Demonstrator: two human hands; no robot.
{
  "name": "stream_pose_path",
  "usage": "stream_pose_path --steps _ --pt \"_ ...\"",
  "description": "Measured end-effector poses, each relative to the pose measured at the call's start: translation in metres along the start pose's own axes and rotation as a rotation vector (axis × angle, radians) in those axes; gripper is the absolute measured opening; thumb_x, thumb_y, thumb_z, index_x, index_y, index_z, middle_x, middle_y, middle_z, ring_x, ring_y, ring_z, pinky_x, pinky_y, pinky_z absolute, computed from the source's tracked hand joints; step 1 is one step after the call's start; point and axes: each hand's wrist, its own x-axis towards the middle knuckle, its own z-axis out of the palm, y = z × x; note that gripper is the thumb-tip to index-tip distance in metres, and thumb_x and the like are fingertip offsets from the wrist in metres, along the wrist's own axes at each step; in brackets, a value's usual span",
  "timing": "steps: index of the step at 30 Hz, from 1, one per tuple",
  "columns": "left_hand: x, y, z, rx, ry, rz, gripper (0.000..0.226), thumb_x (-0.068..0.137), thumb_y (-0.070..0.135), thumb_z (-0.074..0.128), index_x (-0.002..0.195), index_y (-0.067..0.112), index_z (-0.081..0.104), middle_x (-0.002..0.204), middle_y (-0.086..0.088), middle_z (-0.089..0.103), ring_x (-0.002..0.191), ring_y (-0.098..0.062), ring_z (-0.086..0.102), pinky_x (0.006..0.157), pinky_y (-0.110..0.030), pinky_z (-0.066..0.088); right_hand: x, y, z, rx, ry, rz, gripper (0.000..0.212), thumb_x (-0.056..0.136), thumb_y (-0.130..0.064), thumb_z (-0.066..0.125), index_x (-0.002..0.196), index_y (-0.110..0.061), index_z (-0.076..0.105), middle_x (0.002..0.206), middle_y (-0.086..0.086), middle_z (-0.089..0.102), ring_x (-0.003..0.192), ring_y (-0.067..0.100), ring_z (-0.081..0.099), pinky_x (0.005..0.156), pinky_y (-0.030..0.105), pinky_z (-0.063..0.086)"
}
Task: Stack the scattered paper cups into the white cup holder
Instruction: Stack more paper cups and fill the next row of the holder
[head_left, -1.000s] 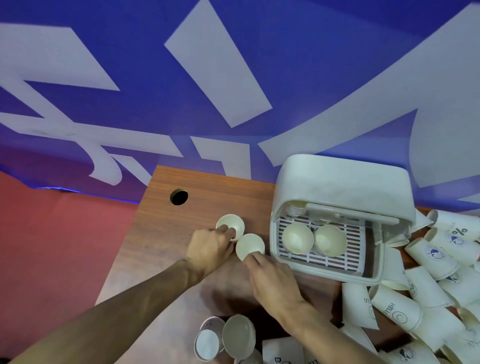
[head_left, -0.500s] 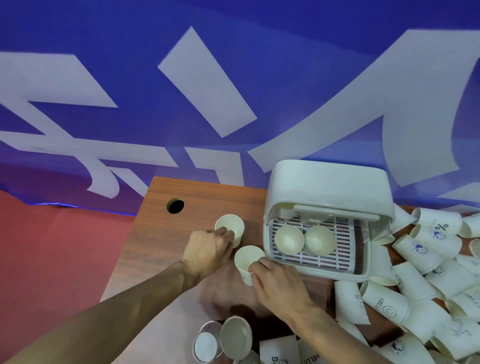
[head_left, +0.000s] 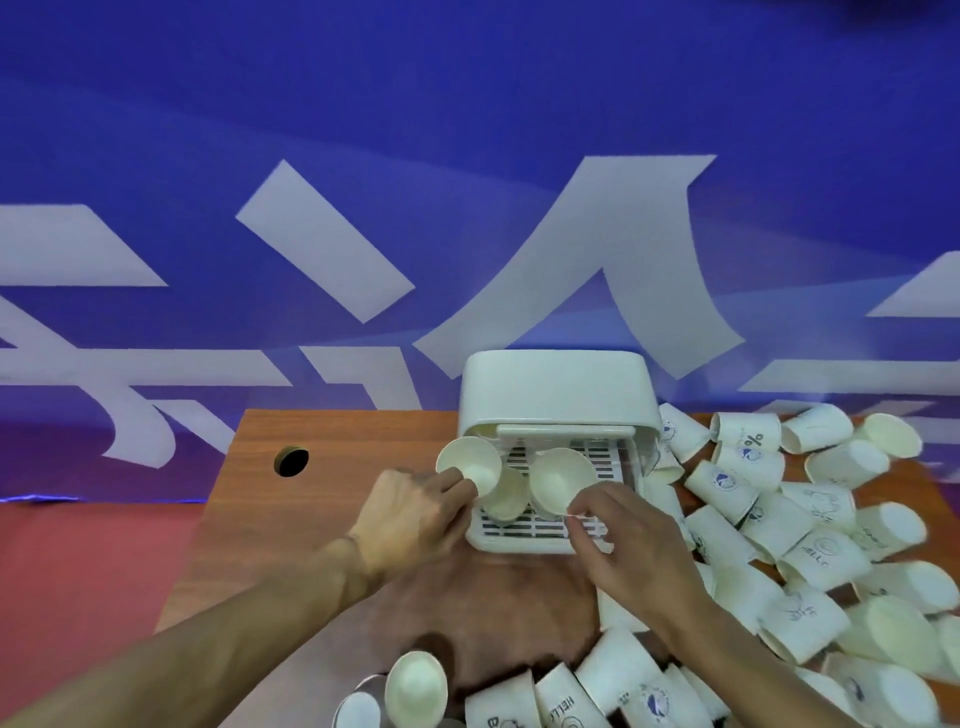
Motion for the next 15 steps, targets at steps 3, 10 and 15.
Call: stream_pose_path --steps 3,10,15 --pt "0.012 0.014 -0.002 0.007 -0.033 0.026 0.014 0.082 0.026 0.055 0.070 0.021 0.052 0.064 0.001 0.050 0.045 -0.022 0.045 0.037 -0.025 0.027 -0.003 0.021 -0.004 -0.043 0.022 -0.012 0.010 0.083 -0.017 0.072 0.090 -0.021 0.066 0.089 -0.012 0.063 0.079 0.005 0.059 0.054 0.027 0.051" --pt "0.027 0.031 0.015 0.029 -0.108 0.072 0.016 0.080 0.022 0.062 0.069 0.020 0.050 0.063 0.003 0.049 0.046 -0.021 0.046 0.036 -0.026 0.030 -0.001 0.038 0.011 -0.025 0.013 0.040 0.012 0.083 -0.016 0.073 0.089 -0.022 0.065 0.089 -0.012 0.062 0.079 0.006 0.059 0.057 0.025 0.050" --pt "0.032 0.024 0.024 0.034 -0.136 0.095 0.016 0.080 0.016 0.058 0.069 0.019 0.046 0.062 0.001 0.046 0.045 -0.024 0.043 0.038 -0.027 0.035 0.001 0.049 0.023 0.033 -0.031 0.028 0.005 0.086 -0.018 0.066 0.090 -0.021 0.065 0.090 -0.011 0.062 0.081 0.007 0.059 0.059 0.029 0.053"
